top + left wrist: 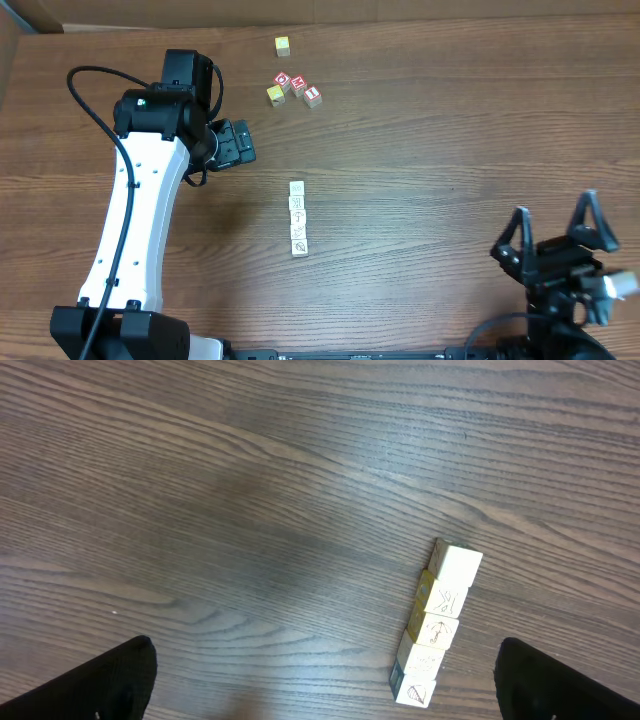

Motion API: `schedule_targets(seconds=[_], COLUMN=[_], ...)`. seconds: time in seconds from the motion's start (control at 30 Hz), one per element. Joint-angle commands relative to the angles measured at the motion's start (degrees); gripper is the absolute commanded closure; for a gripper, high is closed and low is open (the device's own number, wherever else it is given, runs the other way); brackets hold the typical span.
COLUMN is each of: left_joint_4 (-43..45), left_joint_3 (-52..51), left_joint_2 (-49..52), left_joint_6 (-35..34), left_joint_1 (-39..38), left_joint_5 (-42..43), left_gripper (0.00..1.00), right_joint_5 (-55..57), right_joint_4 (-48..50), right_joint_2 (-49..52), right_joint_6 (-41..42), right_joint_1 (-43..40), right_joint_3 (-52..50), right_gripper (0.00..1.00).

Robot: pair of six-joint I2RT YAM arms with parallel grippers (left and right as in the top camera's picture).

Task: Flip 5 blocks

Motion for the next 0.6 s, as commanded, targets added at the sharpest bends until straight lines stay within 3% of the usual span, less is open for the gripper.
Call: schedule_targets(seconds=[0.0,0.13,0.33,0.57], left_joint_4=[-0.13,-0.13,-0.13,-0.13], left_joint_3=[-0.26,-0.26,-0.26,-0.26], left_joint_2=[0.09,0.09,0.09,0.09], left_joint_6=[-0.37,-0.37,-0.37,-0.39], left_joint_1=[-0.11,-0.11,-0.11,-0.11], left_joint_5=[0.28,0.28,0.28,0.28], left_gripper=[0.00,0.00,0.00,0.00], right_joint_5=[-2.27,-5.38,-6.29,-7.34], right_joint_4=[-2.45,-11.47,-34.73,-36.02], right_joint_2=[-0.44,-0.46,-0.48,-0.48], right_joint_6=[-2.84,-7.43,-9.90,-16.76], right_joint_1=[-0.26,-0.26,-0.26,-0.26], right_joint_3=[-2.05,-2.10,-2.10,-2.10], right_gripper=[0.00,0.00,0.00,0.00])
